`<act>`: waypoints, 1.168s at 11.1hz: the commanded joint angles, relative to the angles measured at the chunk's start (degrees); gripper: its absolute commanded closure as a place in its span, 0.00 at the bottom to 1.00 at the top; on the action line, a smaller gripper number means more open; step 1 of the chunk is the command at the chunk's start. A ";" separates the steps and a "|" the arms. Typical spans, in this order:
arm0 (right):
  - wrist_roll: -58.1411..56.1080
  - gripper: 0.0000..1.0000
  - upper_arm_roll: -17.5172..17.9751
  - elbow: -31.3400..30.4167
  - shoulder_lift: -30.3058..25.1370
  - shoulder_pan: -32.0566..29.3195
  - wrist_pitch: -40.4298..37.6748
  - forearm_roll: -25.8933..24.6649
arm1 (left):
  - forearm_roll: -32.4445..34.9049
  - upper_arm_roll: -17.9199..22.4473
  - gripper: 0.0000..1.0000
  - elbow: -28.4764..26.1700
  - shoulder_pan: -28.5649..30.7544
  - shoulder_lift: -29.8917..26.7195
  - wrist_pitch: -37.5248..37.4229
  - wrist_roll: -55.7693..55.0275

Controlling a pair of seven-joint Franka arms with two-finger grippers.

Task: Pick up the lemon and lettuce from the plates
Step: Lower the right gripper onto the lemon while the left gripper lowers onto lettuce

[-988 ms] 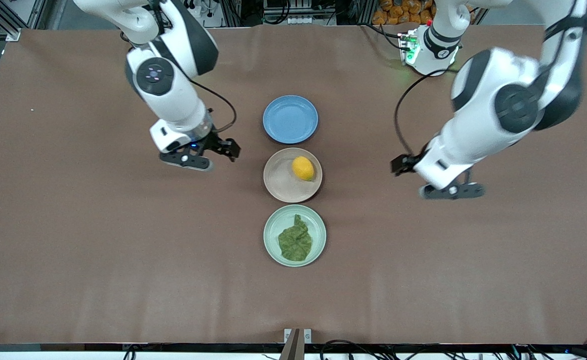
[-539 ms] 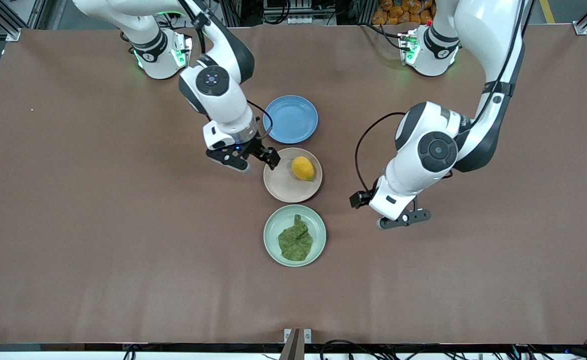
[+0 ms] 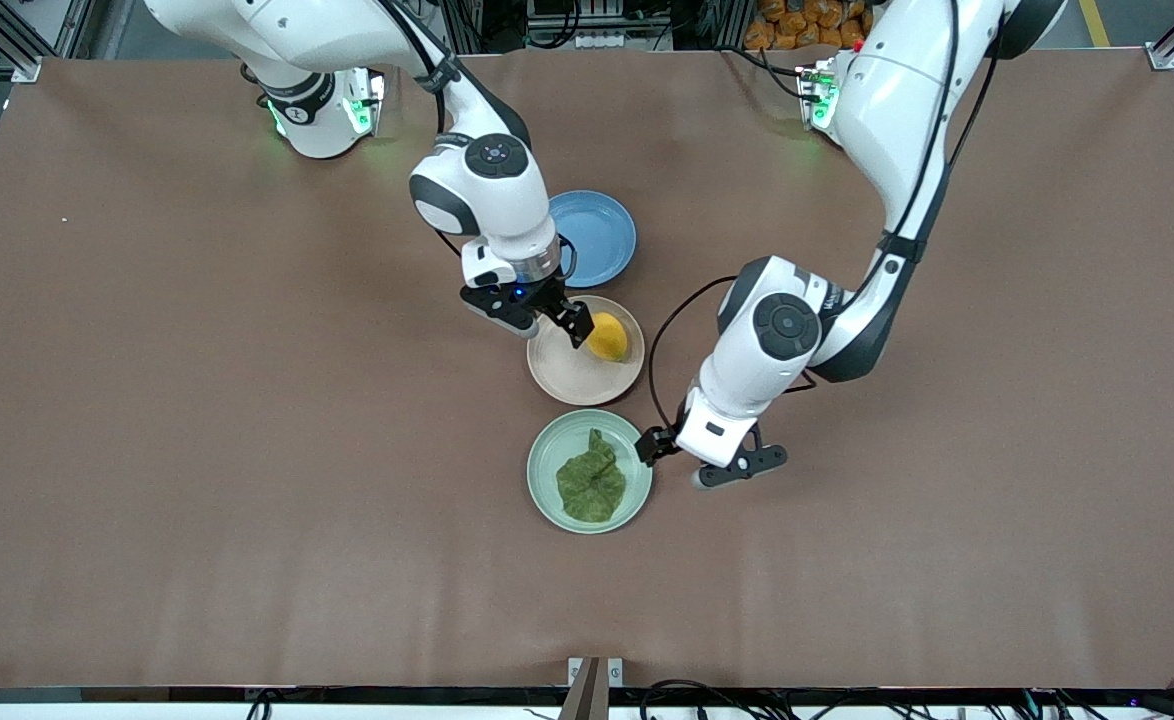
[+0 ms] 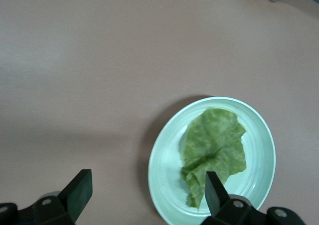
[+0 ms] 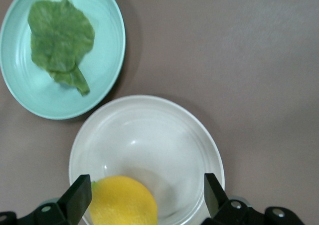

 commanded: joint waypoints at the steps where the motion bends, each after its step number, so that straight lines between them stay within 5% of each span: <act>1: -1.22 0.00 0.19 1.38 2.56 0.22 0.37 -3.57 | -0.30 0.92 0.00 2.01 -2.64 2.89 6.24 -3.06; 5: -15.81 0.00 0.71 1.64 3.09 0.40 -1.56 -3.48 | -0.21 1.19 0.00 1.92 -6.33 7.63 18.98 -8.34; 7: -22.31 0.00 1.07 1.56 3.00 -0.39 -7.42 -2.87 | -0.30 3.63 0.00 1.92 -9.14 9.22 19.88 -8.52; 13: -23.22 0.00 2.74 1.73 3.01 -0.04 -8.16 -2.87 | -0.38 6.19 0.00 2.01 -13.02 12.65 23.48 -8.70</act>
